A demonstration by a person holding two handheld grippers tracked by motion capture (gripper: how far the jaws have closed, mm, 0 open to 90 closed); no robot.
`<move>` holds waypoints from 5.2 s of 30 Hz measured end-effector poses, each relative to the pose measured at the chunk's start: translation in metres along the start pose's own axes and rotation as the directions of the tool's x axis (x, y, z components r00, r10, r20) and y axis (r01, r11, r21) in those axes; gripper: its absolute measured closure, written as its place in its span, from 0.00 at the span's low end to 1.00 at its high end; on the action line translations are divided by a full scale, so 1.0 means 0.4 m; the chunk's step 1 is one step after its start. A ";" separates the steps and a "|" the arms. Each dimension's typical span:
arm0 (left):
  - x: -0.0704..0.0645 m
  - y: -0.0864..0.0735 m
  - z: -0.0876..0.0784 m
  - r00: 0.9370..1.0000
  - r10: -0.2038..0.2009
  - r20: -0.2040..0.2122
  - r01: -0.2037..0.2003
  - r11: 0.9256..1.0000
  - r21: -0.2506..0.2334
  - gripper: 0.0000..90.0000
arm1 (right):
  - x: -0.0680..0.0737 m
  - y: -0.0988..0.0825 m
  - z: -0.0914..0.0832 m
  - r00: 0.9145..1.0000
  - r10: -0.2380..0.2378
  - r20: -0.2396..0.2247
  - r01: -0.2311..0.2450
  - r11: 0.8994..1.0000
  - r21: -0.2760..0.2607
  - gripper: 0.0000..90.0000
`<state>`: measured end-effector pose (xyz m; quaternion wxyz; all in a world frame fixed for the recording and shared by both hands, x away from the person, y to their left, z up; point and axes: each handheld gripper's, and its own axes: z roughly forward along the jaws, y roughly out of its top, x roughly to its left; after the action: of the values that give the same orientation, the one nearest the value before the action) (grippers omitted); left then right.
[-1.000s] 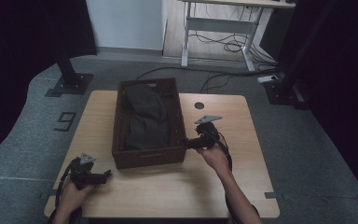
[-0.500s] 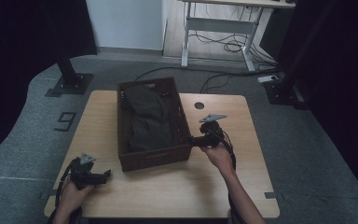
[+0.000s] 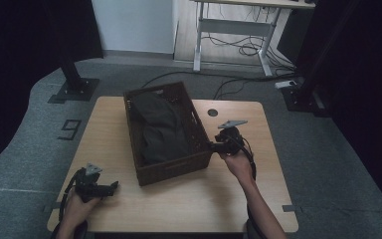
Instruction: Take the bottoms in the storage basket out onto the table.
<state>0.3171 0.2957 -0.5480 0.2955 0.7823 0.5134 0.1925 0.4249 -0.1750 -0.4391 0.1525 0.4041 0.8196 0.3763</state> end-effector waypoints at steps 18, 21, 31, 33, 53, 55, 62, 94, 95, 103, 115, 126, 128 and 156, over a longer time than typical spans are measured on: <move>0.000 0.000 0.000 1.000 -0.001 -0.001 0.001 1.000 0.000 0.00 | -0.063 0.005 -0.010 0.999 0.034 0.041 -0.035 0.999 0.030 0.85; 0.000 0.000 0.000 1.000 0.000 -0.001 0.000 1.000 0.000 0.00 | -0.078 0.005 -0.010 0.998 0.037 0.053 -0.039 0.999 0.034 0.87; 0.000 0.000 0.000 1.000 -0.001 -0.001 0.001 1.000 -0.001 0.00 | -0.123 0.007 -0.011 0.995 0.051 0.082 -0.054 0.998 0.037 0.89; 0.000 0.000 0.000 1.000 -0.001 -0.001 0.001 1.000 0.000 0.00 | -0.122 0.007 -0.011 0.995 0.048 0.088 -0.051 0.998 0.037 0.89; 0.000 0.000 0.000 1.000 -0.001 -0.001 0.001 1.000 0.000 0.00 | -0.025 0.046 -0.027 0.994 -0.071 0.087 0.074 0.997 -0.034 0.15; 0.000 0.000 0.000 1.000 -0.001 -0.001 0.001 1.000 0.000 0.00 | -0.012 0.050 -0.016 0.995 -0.075 0.068 0.077 0.997 -0.031 0.14; 0.000 0.000 0.000 1.000 -0.001 -0.001 0.001 1.000 0.000 0.00 | 0.012 0.043 0.028 0.996 -0.078 0.037 0.078 0.997 -0.004 0.00; -0.002 -0.001 -0.001 1.000 -0.005 -0.005 0.005 1.000 0.000 0.00 | 0.001 -0.027 0.051 0.998 -0.058 0.023 0.059 0.997 -0.047 0.16; -0.002 -0.001 -0.001 1.000 -0.006 -0.005 0.006 1.000 0.000 0.00 | 0.000 -0.031 0.049 0.999 -0.048 0.015 0.049 0.998 -0.050 0.17; -0.002 -0.002 -0.001 1.000 -0.007 -0.006 0.007 1.000 0.000 0.00 | -0.018 -0.048 0.037 1.000 -0.012 -0.015 0.012 0.999 -0.042 0.15; -0.002 -0.002 -0.002 1.000 -0.008 -0.006 0.008 1.000 0.000 0.00 | -0.034 -0.070 0.014 0.999 -0.015 -0.031 0.014 0.999 -0.046 0.16; -0.003 -0.003 -0.003 1.000 -0.008 -0.007 0.008 1.000 0.000 0.00 | -0.047 -0.101 -0.016 0.999 -0.015 -0.032 0.013 0.998 -0.068 0.16; -0.003 -0.003 -0.003 1.000 -0.009 -0.007 0.009 1.000 0.000 0.00 | -0.048 -0.106 -0.021 0.999 -0.013 -0.031 0.011 0.998 -0.069 0.16; -0.004 -0.004 -0.004 1.000 -0.010 -0.010 0.010 1.000 -0.001 0.00 | -0.058 -0.173 -0.090 1.000 0.004 -0.013 -0.005 0.996 -0.089 0.16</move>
<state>0.3144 0.2953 -0.5481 0.2946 0.7786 0.5187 0.1950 0.3815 -0.2376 -0.4674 0.1642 0.3963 0.8022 0.4153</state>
